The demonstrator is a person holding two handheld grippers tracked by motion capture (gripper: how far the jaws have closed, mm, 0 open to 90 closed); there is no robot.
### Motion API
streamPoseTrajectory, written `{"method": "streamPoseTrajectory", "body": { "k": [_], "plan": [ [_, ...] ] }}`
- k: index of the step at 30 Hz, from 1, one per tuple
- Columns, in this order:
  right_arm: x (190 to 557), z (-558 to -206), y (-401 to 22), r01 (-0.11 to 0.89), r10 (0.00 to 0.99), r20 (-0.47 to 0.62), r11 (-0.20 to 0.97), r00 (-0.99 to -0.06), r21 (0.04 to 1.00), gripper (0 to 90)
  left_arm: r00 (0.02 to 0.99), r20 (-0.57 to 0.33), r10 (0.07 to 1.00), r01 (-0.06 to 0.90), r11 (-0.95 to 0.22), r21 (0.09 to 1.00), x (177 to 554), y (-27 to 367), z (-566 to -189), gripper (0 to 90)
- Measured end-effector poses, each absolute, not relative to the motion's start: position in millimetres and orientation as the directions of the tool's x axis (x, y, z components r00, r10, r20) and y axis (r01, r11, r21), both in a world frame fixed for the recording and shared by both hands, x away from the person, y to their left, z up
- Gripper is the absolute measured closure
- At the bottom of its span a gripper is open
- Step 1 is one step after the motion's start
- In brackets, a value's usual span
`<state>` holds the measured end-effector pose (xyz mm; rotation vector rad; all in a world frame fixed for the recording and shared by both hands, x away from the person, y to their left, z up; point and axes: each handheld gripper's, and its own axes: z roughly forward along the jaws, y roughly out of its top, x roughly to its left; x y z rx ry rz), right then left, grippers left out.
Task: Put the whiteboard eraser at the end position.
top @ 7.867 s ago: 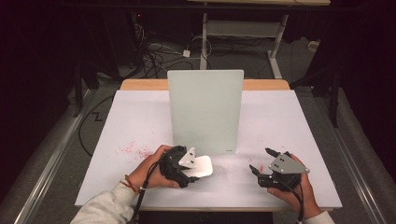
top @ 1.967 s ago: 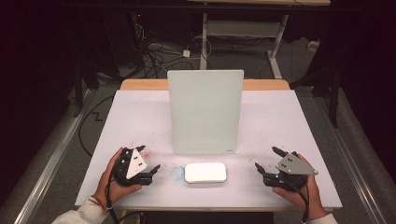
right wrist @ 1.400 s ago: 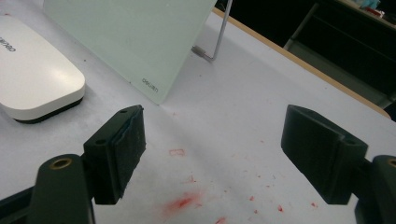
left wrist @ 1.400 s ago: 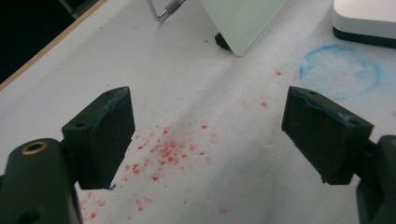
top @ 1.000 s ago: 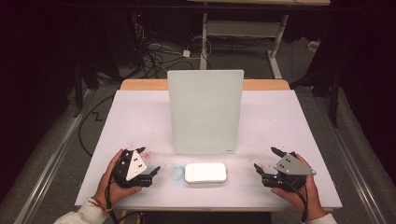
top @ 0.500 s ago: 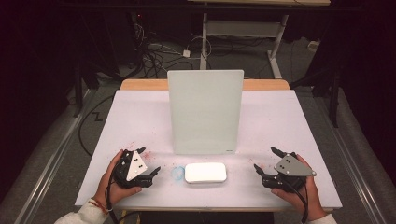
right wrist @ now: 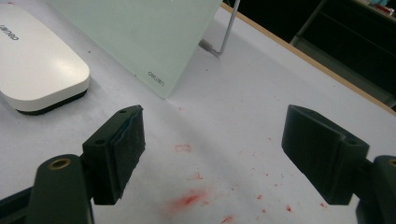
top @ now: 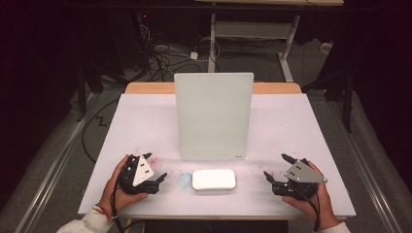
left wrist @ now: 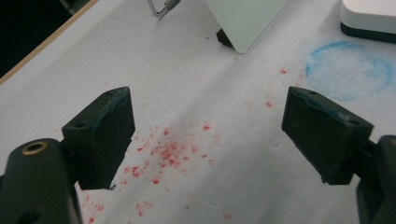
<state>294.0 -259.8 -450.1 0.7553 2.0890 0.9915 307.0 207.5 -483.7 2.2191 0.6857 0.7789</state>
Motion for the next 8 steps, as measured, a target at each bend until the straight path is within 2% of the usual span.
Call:
{"method": "streamPoseTrajectory", "body": {
  "k": [8],
  "plan": [
    [295.7,-451.8,-258.9,0.212,0.735,-0.334,0.541,-0.59,0.814,21.6,0.679,0.322,0.659,0.257,-0.625,0.737,309.3,208.2,-484.7,17.0]
  ]
}}
